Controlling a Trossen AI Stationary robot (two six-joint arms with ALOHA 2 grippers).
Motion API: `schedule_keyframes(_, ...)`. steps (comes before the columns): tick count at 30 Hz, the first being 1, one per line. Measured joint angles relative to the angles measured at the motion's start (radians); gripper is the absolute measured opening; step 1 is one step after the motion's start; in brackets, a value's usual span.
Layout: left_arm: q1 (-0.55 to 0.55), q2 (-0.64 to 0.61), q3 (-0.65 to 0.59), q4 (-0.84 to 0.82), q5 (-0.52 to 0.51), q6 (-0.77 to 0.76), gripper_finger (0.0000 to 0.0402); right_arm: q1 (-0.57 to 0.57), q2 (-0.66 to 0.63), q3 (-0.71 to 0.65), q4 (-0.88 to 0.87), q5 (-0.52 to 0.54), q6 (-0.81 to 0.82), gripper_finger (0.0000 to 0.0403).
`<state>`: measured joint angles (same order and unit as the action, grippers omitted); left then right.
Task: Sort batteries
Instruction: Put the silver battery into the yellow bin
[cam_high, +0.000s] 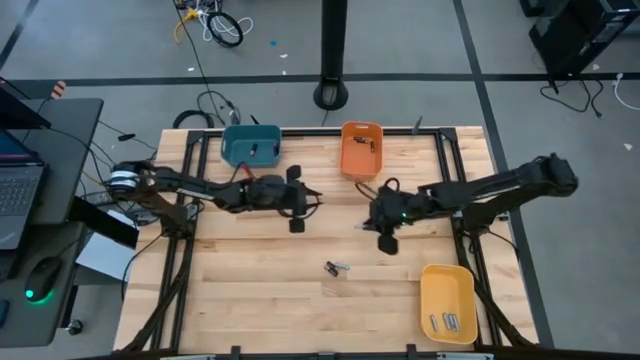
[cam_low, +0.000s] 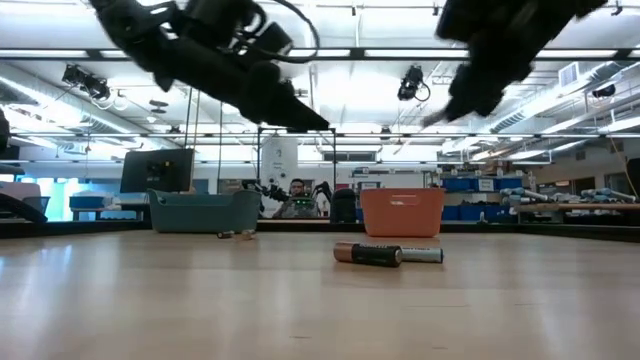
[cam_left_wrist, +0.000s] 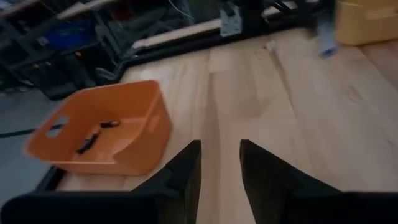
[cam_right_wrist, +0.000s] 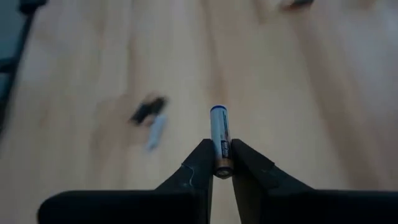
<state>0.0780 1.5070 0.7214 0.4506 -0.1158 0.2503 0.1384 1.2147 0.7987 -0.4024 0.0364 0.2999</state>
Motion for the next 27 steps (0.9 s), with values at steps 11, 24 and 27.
schedule_keyframes(11,0.0,-0.071,-0.07,0.023,-0.047,0.002,0.0118,0.386,-0.046,0.107,-0.336,0.022,0.627,0.005)
schedule_keyframes(24,0.0,-0.07,-0.07,0.082,-0.047,0.062,0.0118,0.822,-0.039,0.018,-0.507,0.057,1.344,0.005)
schedule_keyframes(27,0.0,-0.07,-0.069,0.086,-0.047,0.062,0.0118,0.871,-0.039,-0.048,-0.44,0.059,1.415,0.005)
